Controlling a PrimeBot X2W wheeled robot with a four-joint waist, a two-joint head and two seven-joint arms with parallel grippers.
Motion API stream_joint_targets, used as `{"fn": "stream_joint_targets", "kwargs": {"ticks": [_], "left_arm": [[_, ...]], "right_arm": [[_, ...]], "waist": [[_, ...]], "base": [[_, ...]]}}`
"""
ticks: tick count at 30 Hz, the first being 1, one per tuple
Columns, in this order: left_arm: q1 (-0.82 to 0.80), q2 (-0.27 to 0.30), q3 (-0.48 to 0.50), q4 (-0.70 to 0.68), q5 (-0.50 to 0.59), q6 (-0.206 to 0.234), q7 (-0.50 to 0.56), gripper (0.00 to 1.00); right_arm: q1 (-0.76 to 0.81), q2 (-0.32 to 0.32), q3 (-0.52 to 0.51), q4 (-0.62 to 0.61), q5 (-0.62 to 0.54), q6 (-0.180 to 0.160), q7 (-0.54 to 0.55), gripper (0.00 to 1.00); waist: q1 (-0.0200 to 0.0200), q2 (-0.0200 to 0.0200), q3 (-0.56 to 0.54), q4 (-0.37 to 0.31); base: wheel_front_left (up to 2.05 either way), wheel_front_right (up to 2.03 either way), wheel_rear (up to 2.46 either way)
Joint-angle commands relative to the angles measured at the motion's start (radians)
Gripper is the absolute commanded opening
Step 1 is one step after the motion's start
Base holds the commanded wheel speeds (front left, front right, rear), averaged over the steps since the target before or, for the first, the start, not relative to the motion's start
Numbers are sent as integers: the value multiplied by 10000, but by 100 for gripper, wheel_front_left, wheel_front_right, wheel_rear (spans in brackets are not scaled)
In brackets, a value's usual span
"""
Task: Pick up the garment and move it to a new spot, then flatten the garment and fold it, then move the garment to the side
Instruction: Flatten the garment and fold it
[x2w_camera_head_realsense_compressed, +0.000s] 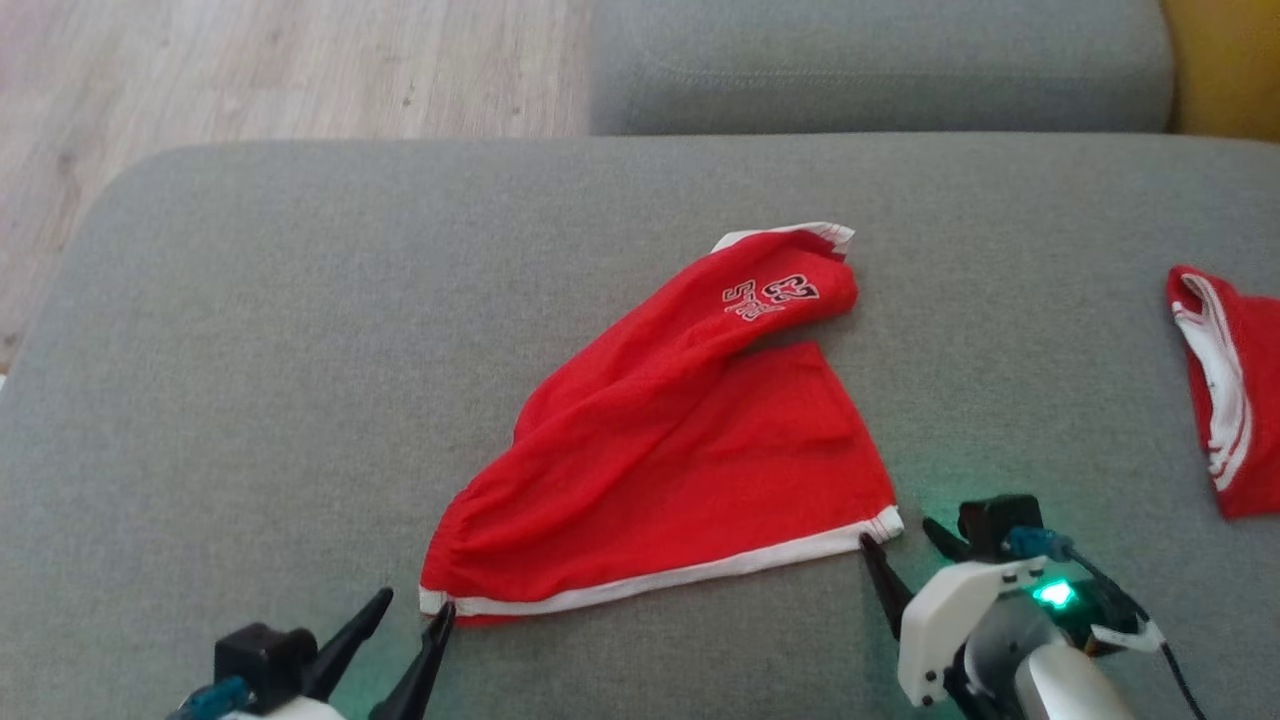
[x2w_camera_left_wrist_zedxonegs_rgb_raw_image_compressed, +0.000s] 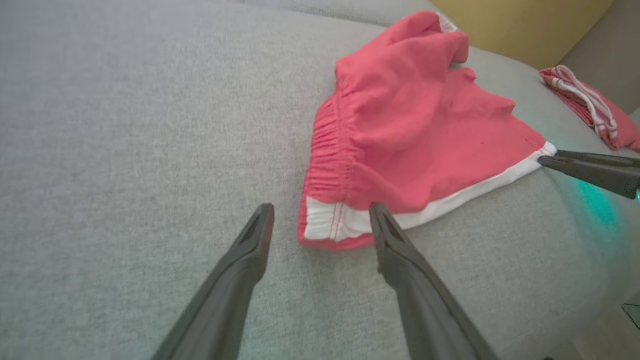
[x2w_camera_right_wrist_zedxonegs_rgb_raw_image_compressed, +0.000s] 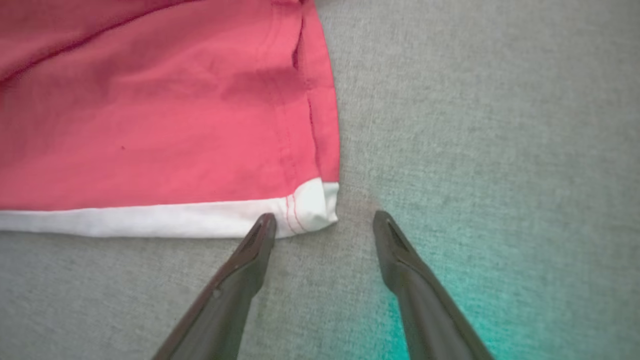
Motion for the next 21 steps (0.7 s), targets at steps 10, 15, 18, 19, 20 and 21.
{"fn": "stream_joint_targets", "kwargs": {"ticks": [10,15,18,19,20,21], "left_arm": [[-1020,836,-655,152,-1201,16,-100,100],[-1271,972,-996,394,-1615,16,-307,100],[-1405,1020,-1280,463,-1942,16,-408,100],[-1455,1031,-1378,453,-2061,16,-441,100],[-1455,1031,-1378,453,-2061,16,-441,100],[-1498,1049,-1476,438,-2187,16,-463,100]], "right_arm": [[-963,-31,570,472,226,67,-146,100],[-1028,-30,699,621,349,67,-201,100],[-1085,-29,861,641,508,67,-154,100],[-1106,-29,903,636,551,67,-141,100],[-1106,-29,903,636,551,67,-141,100],[-1129,-29,938,627,593,67,-137,100]], "waist": [[-1,0,516,120],[-1,0,573,53],[-1,0,597,-57],[-1,0,606,-93],[-1,0,606,-93],[-1,0,617,-129]], "base": [[0,0,0],[0,0,0],[0,0,0],[0,0,0],[0,0,0],[0,0,0]]}}
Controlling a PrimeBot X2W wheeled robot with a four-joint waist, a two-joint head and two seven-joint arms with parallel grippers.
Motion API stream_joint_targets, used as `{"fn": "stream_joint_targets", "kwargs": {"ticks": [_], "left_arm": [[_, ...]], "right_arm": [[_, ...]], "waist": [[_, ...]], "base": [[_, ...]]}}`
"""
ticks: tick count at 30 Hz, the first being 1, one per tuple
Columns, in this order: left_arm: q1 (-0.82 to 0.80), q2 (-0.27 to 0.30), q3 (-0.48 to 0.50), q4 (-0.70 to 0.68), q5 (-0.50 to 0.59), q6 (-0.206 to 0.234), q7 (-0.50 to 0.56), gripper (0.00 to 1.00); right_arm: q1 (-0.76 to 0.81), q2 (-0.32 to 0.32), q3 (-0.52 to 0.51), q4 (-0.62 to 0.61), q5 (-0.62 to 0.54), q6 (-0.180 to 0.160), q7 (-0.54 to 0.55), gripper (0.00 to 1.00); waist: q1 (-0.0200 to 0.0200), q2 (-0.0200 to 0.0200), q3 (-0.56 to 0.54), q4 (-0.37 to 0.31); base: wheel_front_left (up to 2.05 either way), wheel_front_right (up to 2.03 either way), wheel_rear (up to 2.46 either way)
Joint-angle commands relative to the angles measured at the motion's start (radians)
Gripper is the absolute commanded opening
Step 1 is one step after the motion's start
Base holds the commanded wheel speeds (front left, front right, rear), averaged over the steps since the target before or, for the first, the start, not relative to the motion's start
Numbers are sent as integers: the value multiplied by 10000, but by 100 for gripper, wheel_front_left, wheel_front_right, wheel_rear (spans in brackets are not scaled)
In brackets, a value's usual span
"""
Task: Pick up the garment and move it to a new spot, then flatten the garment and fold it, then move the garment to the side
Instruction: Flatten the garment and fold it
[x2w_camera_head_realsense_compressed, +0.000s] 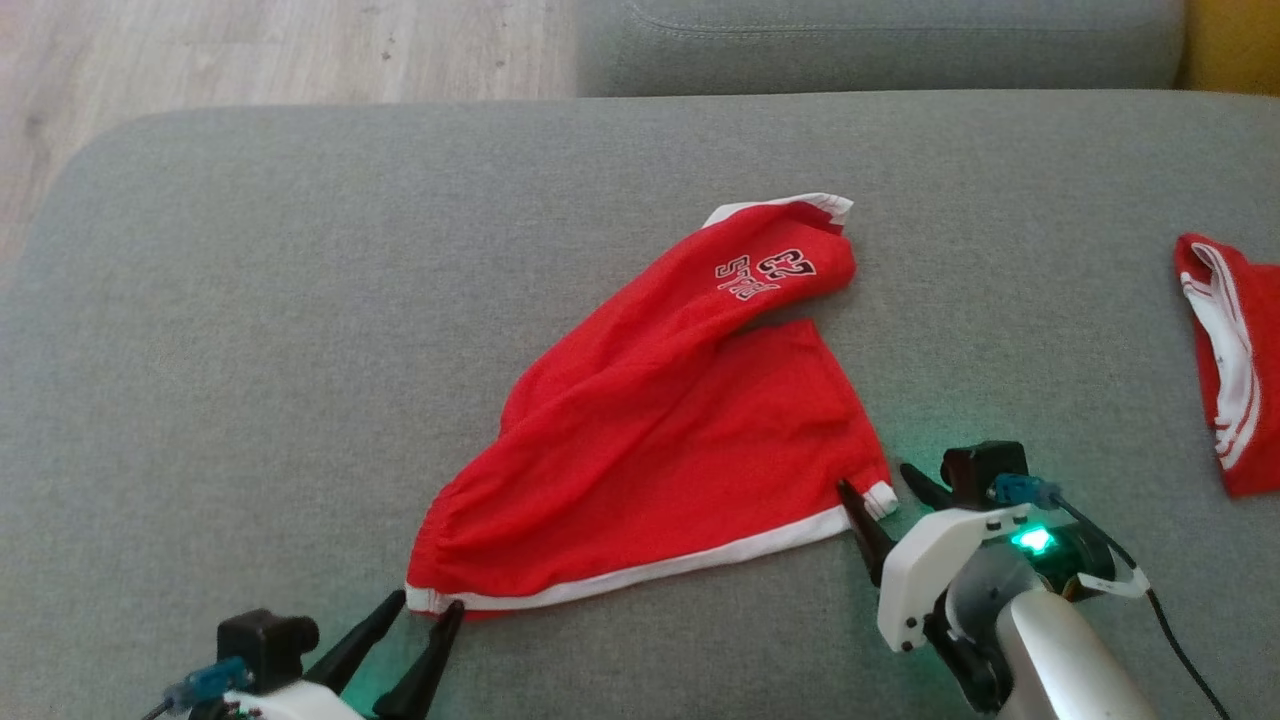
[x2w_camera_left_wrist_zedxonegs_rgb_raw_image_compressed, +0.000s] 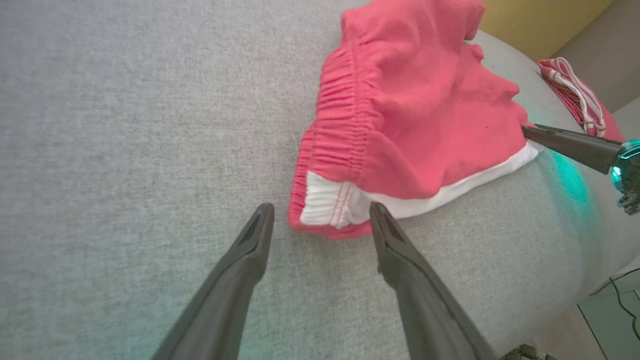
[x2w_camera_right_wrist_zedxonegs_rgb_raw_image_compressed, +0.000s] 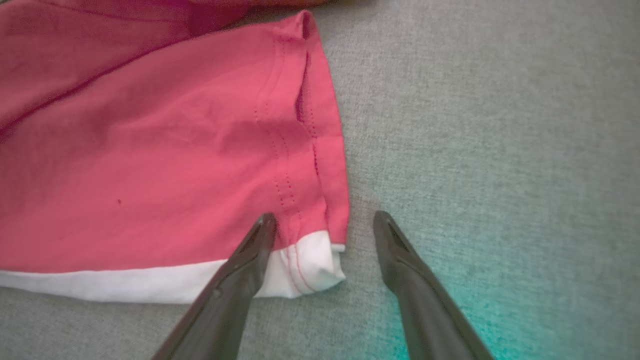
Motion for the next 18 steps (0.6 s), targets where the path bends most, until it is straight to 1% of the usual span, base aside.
{"fn": "stream_joint_targets", "kwargs": {"ticks": [1,7,12,13,14,15,16,17,18], "left_arm": [[-537,386,279,-189,-72,16,-140,100],[-901,565,-43,236,-215,16,-337,100],[-1165,629,-489,383,-535,16,-268,100],[-1207,640,-586,380,-612,16,-274,98],[-1248,652,-672,386,-675,16,-295,82],[-1289,667,-753,397,-728,16,-324,60],[-1330,683,-828,415,-773,16,-356,50],[-1376,698,-907,436,-806,16,-388,46],[-1431,710,-998,449,-823,16,-424,39]], "right_arm": [[-59,-8,367,6,41,67,92,100],[-98,-8,591,-24,233,67,174,100],[-91,-7,990,-100,565,67,502,100],[-83,-7,1086,-128,633,67,580,100],[-71,-7,1166,-164,721,67,645,100],[-59,-7,1245,-204,819,67,708,100],[-56,-7,1324,-242,898,67,766,100],[-54,-7,1417,-278,978,67,822,100],[-46,-7,1502,-318,1116,67,861,100]], "waist": [[-1,0,16,-38],[-1,0,96,-189],[-1,0,180,-282],[-1,0,189,-298],[-1,0,194,-311],[-1,0,198,-321],[-1,0,201,-330],[-1,0,200,-336],[-1,0,196,-342]], "base": [[0,0,0],[0,0,0],[0,0,0],[0,0,0],[0,0,0],[0,0,0],[0,0,0],[0,0,0],[0,0,0]]}}
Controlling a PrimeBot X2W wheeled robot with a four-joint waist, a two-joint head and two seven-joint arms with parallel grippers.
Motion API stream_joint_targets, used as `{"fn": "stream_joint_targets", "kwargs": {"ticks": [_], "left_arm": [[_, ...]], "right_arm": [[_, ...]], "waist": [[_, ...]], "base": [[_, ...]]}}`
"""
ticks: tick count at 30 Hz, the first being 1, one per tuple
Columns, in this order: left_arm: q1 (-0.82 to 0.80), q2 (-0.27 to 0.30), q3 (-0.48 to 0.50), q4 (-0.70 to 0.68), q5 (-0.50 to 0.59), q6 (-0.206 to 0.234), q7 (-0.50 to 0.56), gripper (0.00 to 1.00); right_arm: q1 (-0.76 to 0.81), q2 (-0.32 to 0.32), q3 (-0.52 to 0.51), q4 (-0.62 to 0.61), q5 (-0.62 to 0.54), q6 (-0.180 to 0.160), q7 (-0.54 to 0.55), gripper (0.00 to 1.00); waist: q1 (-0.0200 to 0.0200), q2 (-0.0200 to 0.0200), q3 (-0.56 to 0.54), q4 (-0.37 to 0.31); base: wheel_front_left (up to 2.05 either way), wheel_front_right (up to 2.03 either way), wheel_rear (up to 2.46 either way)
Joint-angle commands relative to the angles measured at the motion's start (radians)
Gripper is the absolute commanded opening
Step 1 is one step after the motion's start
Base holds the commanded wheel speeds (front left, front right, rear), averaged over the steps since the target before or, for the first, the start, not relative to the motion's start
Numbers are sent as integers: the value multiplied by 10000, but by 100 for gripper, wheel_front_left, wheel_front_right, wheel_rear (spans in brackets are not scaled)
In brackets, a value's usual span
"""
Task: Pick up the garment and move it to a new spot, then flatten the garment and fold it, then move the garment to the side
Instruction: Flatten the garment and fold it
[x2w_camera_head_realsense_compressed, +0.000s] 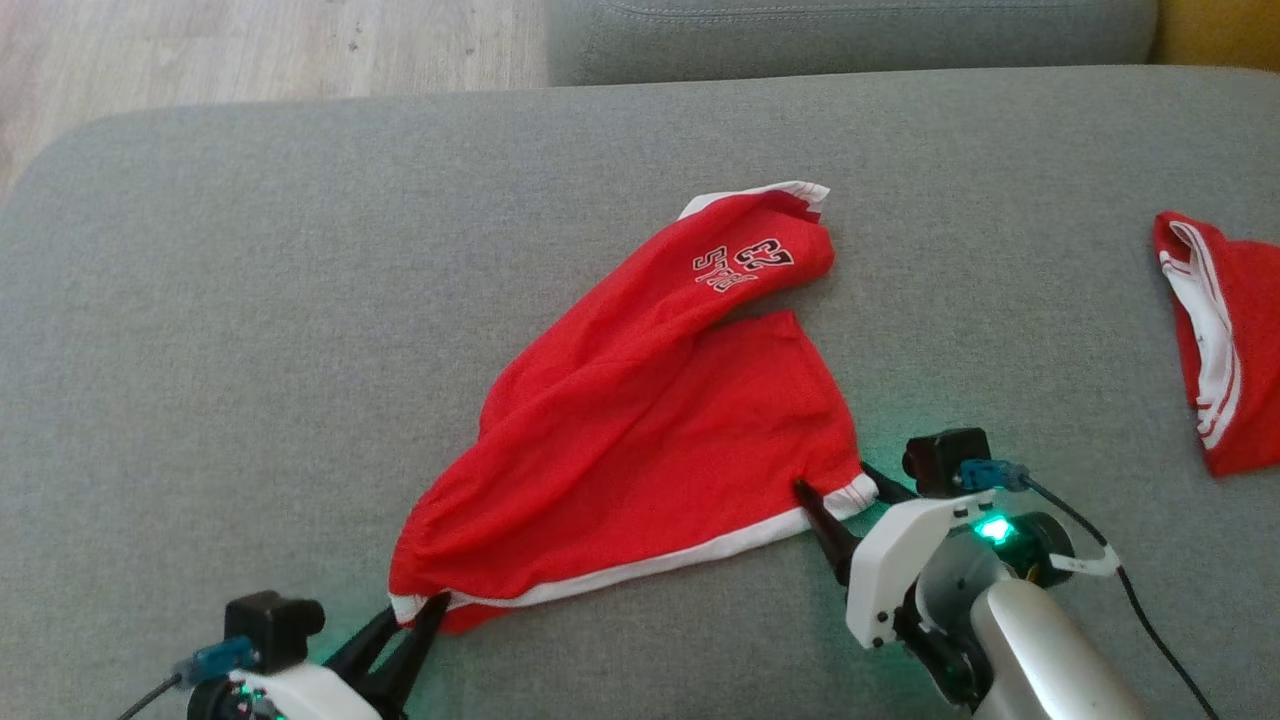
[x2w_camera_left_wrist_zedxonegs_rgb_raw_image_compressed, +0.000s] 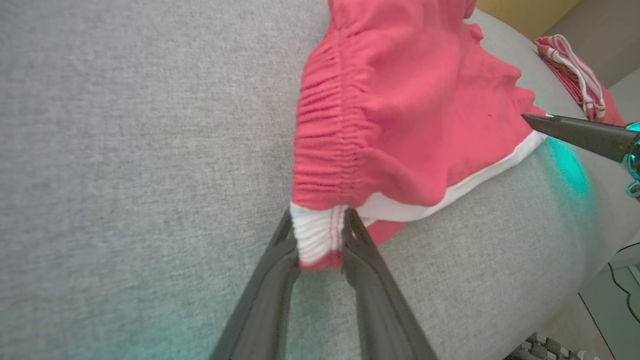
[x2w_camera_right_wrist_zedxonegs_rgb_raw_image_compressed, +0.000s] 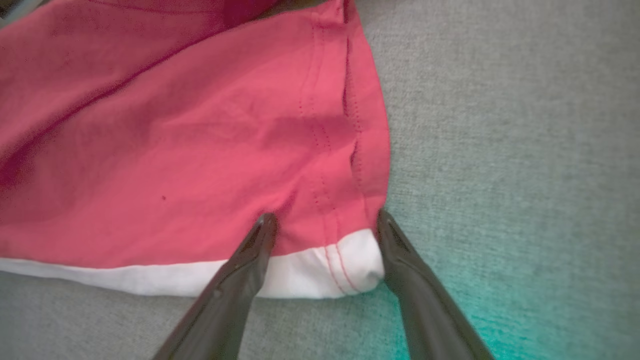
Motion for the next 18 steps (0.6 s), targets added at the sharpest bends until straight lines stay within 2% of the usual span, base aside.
{"fn": "stream_joint_targets", "kwargs": {"ticks": [1,2,4,9,13,18], "left_arm": [[-519,393,237,-124,-67,16,-161,29],[-578,393,134,-130,-87,16,-209,0],[-659,399,-75,-231,-208,16,-303,0],[-601,641,-130,-1428,-1130,15,-648,0],[-366,1392,238,-3627,-2001,15,-836,0],[-348,2483,1109,-6961,-2773,69,-954,0]], "right_arm": [[160,117,457,19,199,77,223,25],[151,117,465,-20,320,77,214,0],[135,118,268,-144,692,77,106,0],[368,118,-419,-1506,3011,77,69,0],[1062,-1,-1156,-3914,4322,77,567,0],[1964,-173,-2402,-7686,5423,77,1613,0]], "waist": [[0,0,-12,-7],[0,0,-33,-16],[0,0,-91,-52],[0,0,-372,-197],[0,0,-599,-361],[0,0,-681,-662]], "base": [[0,0,0],[0,0,0],[0,0,0],[0,0,0],[0,0,0],[0,0,0]]}}
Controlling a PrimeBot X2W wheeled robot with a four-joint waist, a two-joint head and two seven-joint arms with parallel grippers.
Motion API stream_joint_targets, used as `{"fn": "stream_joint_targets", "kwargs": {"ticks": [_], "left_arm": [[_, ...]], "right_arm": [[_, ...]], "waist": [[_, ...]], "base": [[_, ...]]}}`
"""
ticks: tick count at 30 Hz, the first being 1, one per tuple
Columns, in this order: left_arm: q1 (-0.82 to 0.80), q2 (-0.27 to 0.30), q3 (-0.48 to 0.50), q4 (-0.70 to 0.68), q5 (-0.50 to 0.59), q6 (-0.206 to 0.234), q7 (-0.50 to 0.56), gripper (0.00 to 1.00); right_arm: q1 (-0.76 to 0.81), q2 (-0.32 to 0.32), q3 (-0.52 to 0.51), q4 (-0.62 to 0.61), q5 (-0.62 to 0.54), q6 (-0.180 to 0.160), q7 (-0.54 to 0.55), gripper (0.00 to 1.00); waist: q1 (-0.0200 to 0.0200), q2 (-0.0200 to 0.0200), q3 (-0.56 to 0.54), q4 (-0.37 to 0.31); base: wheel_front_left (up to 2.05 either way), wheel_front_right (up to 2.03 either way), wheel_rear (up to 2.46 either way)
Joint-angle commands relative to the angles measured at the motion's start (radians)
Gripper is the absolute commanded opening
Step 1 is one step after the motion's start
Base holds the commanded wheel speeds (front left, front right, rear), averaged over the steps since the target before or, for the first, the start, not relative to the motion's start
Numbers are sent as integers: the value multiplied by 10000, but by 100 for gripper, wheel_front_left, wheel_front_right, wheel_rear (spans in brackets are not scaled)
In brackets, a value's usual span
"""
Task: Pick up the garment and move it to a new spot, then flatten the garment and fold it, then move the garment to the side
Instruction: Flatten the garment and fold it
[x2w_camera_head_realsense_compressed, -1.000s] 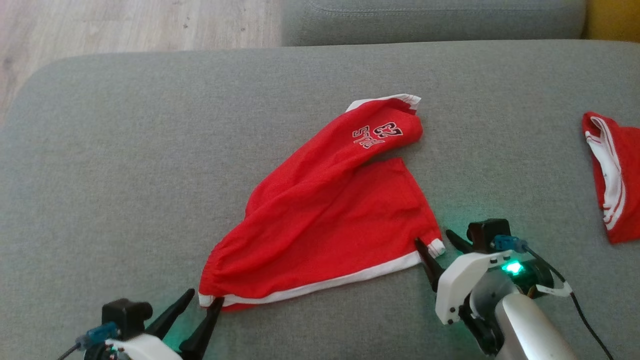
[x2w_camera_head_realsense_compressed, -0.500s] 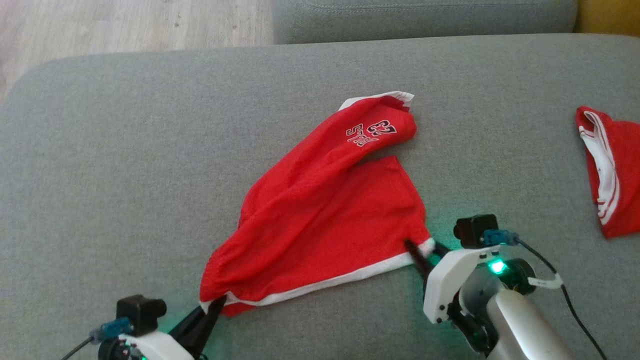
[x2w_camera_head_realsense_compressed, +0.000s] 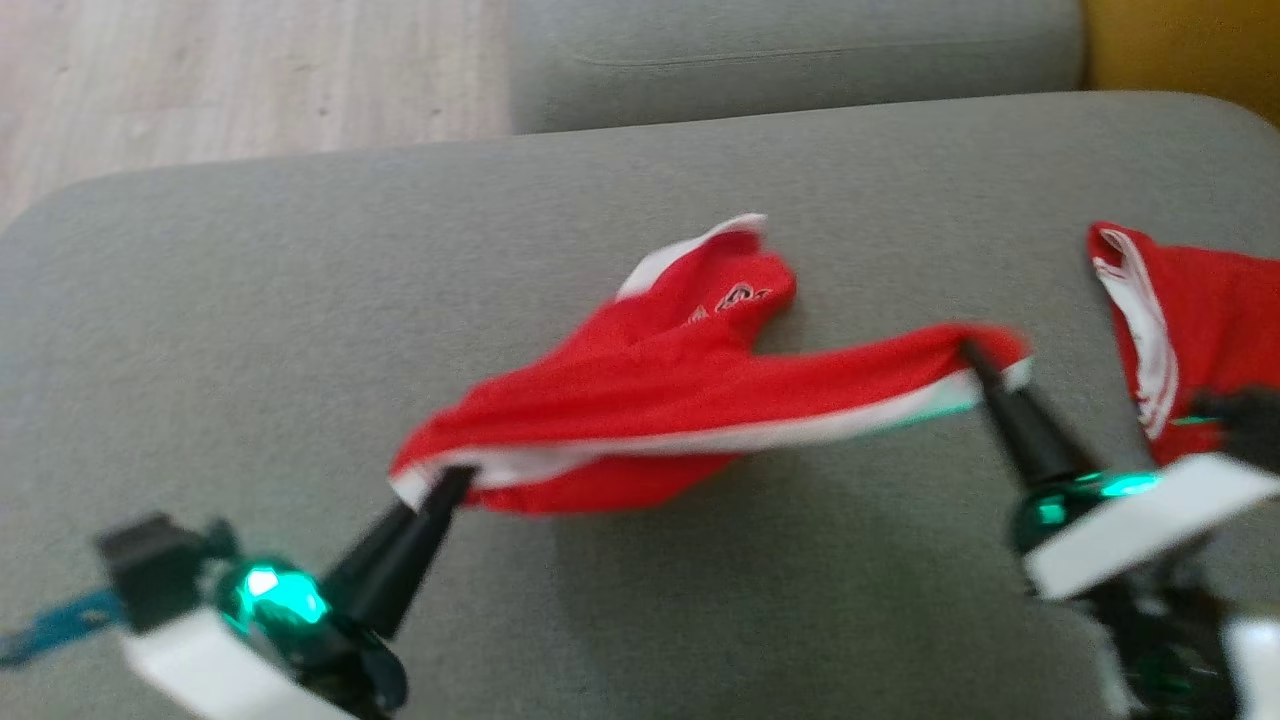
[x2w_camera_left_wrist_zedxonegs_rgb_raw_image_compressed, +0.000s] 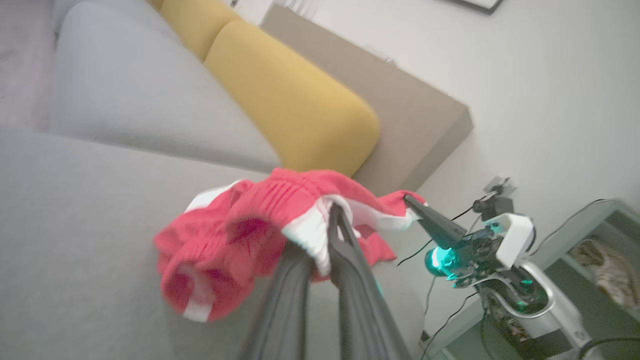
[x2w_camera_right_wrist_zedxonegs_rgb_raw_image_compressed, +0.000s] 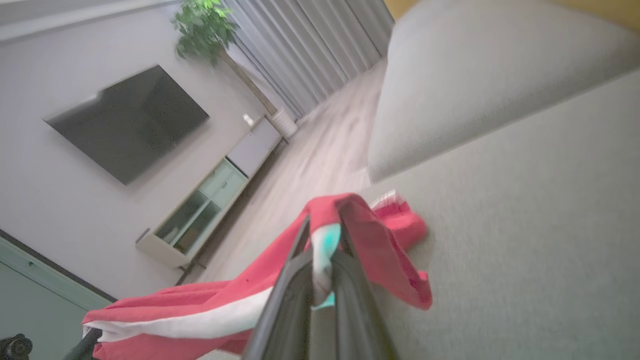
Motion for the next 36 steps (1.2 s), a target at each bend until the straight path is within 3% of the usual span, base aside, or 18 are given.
{"fn": "stream_joint_targets", "kwargs": {"ticks": [1,6,11,14,17,22,26,31,36], "left_arm": [[-492,727,946,-1488,-213,118,-172,0],[-1206,1337,1965,-4105,-858,296,-10,0],[-2887,1462,2618,-4216,-1492,301,831,0],[-4883,1043,2768,-2525,-1329,385,1662,0],[-6985,-103,2381,10,-605,446,2199,0],[-9723,-1886,1898,4581,1069,392,1628,0],[-11130,-2783,1974,6900,1803,233,357,0],[-11456,-3233,1362,8119,2093,30,-450,0],[-9702,-2875,48,7284,1688,15,-881,0]], "right_arm": [[-116,-40,-267,-1756,398,77,445,0],[-598,186,-1260,-4363,1523,77,1311,0],[-2176,219,-1616,-4251,1921,77,1589,0],[-4194,222,-1721,-2412,1764,77,1512,0],[-6731,223,-1885,374,1022,77,1193,0],[-10713,224,-1533,5656,681,77,-687,0],[-12929,224,-894,8639,1029,77,-2514,0],[-13340,224,468,10331,1805,77,-3481,0],[-11413,225,1736,10837,2033,77,-3954,0]], "waist": [[0,0,-4,-259],[0,0,416,-701],[0,0,1237,-865],[0,0,1804,-862],[0,0,2307,-845],[0,0,2669,-1066],[0,0,3019,-1245],[0,0,3302,-1334],[0,0,3353,-1260]], "base": [[0,0,0],[0,0,0],[0,0,0],[0,0,0],[0,0,0],[0,0,0],[0,0,0],[0,0,0],[0,0,0]]}}
